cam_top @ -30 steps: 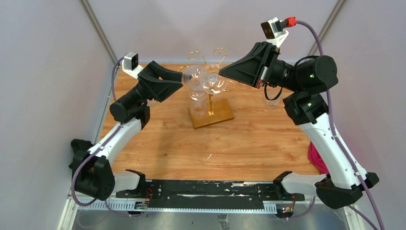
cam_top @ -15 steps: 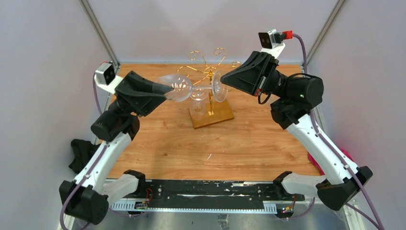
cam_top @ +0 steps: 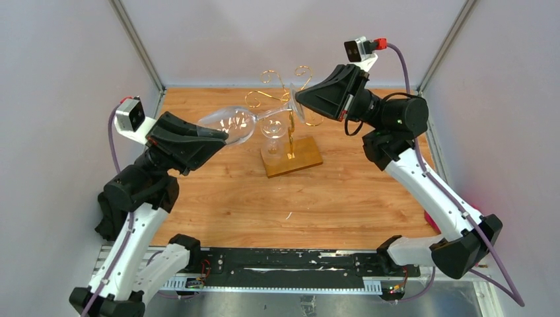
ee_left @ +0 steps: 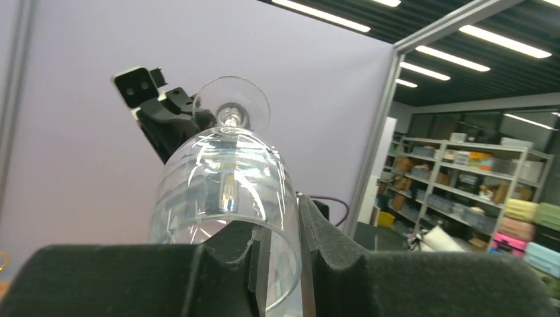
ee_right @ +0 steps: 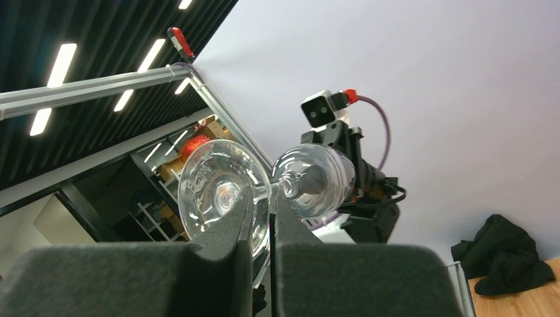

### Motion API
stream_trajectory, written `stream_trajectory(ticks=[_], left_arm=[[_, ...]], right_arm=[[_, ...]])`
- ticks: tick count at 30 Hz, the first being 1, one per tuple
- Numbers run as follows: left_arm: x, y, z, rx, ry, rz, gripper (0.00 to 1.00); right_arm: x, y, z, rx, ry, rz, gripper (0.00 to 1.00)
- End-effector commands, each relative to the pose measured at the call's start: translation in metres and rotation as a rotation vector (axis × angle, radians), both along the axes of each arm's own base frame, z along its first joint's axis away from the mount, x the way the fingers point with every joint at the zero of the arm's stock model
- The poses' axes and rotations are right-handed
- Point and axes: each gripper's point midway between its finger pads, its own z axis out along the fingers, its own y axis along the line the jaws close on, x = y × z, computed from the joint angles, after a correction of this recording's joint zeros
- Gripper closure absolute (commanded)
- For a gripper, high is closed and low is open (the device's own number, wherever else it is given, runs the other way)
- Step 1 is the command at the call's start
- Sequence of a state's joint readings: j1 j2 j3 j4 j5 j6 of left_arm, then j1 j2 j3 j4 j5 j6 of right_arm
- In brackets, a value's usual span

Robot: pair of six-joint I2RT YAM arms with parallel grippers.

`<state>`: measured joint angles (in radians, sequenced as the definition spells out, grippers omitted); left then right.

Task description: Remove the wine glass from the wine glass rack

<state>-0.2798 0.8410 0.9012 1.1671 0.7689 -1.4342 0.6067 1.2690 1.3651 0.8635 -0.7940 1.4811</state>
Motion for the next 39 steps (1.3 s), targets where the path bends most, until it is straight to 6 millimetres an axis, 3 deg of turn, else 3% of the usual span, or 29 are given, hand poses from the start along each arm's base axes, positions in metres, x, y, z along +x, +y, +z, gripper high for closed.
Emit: stream_trajectory(ticks=[1,2,4,9,11,16,19,20,21,23,24,25,28,32,34,39], left_arm=[[0.038,-0.005,-0.009,0.109,0.081,0.229,0.96],[0.044,-0.002,-0.009,0.121,0.116,0.279,0.98],[0.049,0.007,-0.006,0.133,0.128,0.381,1.00],[0.031,0.028,0.020,0.049,0.108,0.478,1.00],[0.034,0.035,0.025,0.040,0.136,0.533,1.00],[0.053,0.064,0.028,0.098,0.230,0.777,1.00],[0.081,0.100,0.024,0.214,0.368,1.046,1.00],[0.085,0.118,0.033,0.235,0.392,1.152,1.00],[0.103,0.120,0.016,0.325,0.464,1.196,1.00],[0.120,0.140,0.016,0.430,0.550,1.328,1.00],[0.138,0.143,-0.005,0.567,0.625,1.368,1.00],[0.136,0.150,0.002,0.584,0.626,1.406,1.00],[0.155,0.163,-0.032,0.781,0.732,1.487,1.00],[0.157,0.185,-0.077,0.967,0.851,1.585,1.00],[0.161,0.182,-0.111,1.046,0.935,1.532,1.00],[0.171,0.145,-0.179,1.184,1.043,1.265,1.00]], right_arm=[[0.001,0.018,-0.029,-0.120,-0.015,0.032,1.00],[0.001,0.018,-0.028,-0.124,-0.019,0.026,1.00],[-0.001,0.014,-0.026,-0.140,-0.040,-0.012,0.87],[-0.002,0.004,-0.021,-0.170,-0.085,-0.137,0.35],[0.000,-0.002,-0.020,-0.187,-0.097,-0.198,0.20],[0.014,-0.022,-0.029,-0.243,-0.071,-0.339,0.11],[0.028,-0.046,-0.040,-0.308,-0.042,-0.478,0.11],[0.032,-0.055,-0.045,-0.346,-0.029,-0.530,0.11],[0.036,-0.062,-0.046,-0.362,-0.022,-0.565,0.11],[0.042,-0.078,-0.047,-0.409,-0.018,-0.649,0.11],[0.047,-0.085,-0.053,-0.450,-0.007,-0.687,0.11],[0.050,-0.090,-0.055,-0.472,-0.001,-0.714,0.11],[0.055,-0.097,-0.063,-0.514,0.009,-0.751,0.10],[0.064,-0.099,-0.078,-0.566,0.036,-0.756,0.10],[0.070,-0.099,-0.086,-0.588,0.056,-0.749,0.10],[0.080,-0.100,-0.100,-0.618,0.087,-0.722,0.10]])
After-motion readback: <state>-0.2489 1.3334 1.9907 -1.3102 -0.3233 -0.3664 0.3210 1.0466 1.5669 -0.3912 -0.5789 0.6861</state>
